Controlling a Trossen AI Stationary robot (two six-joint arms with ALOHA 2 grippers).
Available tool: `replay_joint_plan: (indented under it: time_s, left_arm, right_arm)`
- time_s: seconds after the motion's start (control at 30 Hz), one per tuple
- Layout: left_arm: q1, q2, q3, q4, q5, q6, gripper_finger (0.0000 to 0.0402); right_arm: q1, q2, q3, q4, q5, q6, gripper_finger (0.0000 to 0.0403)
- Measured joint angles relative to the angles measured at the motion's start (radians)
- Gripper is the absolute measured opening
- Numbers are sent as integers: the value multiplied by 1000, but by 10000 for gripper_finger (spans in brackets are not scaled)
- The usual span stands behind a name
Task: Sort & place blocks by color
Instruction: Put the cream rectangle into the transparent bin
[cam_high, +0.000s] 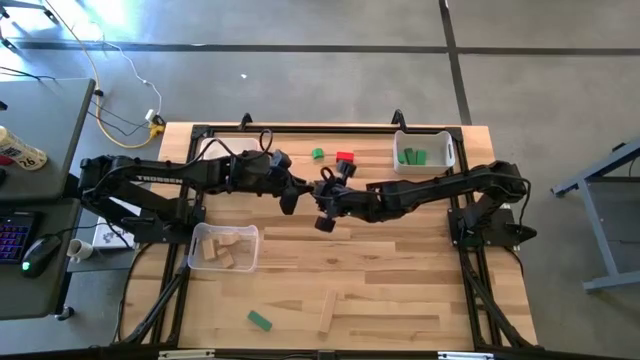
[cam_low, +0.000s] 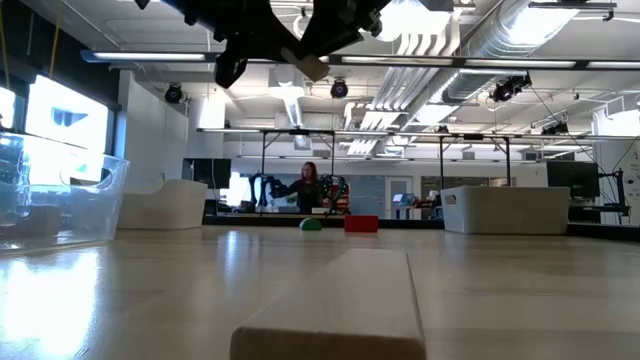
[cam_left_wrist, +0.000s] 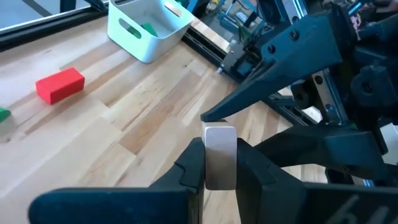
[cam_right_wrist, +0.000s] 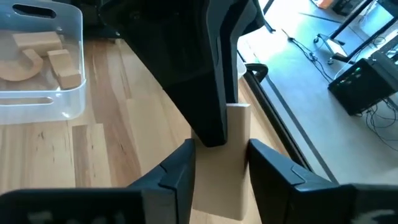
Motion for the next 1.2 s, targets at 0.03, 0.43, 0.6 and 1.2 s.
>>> replay_joint_plan:
  time_s: [0.03,0.43,0.6,1.2]
  left_arm:
    - [0,0,0,-2,3,5,30]
    - [-2,0,0,-7,7,2,30]
    - [-2,0,0,-7,7,1,30]
    - [0,1,1,-25,-13,44,30]
  right_arm:
    - [1,0,0,0,0,2,118]
    - [1,0,0,1,-12,92,123]
    - [0,0,0,1,-12,100,124]
    - [5,0,0,12,-23,137,237]
